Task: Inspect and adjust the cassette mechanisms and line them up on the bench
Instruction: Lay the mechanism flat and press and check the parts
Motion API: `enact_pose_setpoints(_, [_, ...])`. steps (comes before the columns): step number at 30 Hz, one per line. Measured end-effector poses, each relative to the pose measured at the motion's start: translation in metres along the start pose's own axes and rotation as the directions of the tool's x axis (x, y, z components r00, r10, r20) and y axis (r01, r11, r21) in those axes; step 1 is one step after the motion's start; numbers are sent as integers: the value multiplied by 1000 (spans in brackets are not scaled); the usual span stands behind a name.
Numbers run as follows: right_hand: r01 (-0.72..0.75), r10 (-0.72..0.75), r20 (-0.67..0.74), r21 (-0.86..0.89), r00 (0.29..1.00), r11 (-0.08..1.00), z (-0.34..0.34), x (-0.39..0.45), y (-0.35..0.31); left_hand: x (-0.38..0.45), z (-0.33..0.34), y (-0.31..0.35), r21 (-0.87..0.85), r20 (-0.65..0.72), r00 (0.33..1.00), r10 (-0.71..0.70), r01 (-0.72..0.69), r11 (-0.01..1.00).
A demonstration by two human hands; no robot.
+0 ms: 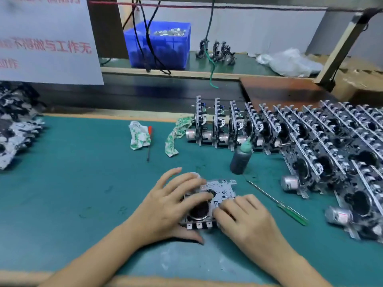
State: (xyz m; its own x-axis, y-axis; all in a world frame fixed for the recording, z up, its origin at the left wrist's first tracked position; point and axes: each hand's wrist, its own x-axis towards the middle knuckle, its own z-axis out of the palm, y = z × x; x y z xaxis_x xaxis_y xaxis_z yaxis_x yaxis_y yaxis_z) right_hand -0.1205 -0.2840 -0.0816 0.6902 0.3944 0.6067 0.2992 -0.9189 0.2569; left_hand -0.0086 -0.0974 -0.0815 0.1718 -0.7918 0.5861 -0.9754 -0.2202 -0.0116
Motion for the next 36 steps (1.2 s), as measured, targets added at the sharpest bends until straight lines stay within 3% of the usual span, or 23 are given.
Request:
enact_pose_setpoints(4, [-21, 20, 13, 74, 1000, 997, 0, -2, 2, -6, -2, -6, -329, 205, 933, -295, 349, 878])
enact_pose_setpoints(7, [-54, 48, 36, 185, 998, 981, -3, -3, 1, -7, -2, -7, -452, 292, 890, -349, 450, 770])
enact_pose_setpoints(13, [-395, 425, 30, 434, 904, 809, -10, -2, 6, -4, -3, -5, -481, 341, 868, -361, 491, 726])
enact_pose_setpoints(21, [-616, 660, 156, 559, 735, 555, -3, -5, 10, -4, -6, -3, -510, 365, 850, -381, 525, 682])
enact_pose_setpoints(25, [-665, 704, 196, 566, 682, 487, -1, -5, 11, -2, -5, -1, -489, 369, 854, -367, 514, 705])
enact_pose_setpoints(36, [-707, 723, 246, 552, 645, 443, -1, -6, 13, -1, -6, -2, -412, 385, 843, -375, 521, 748])
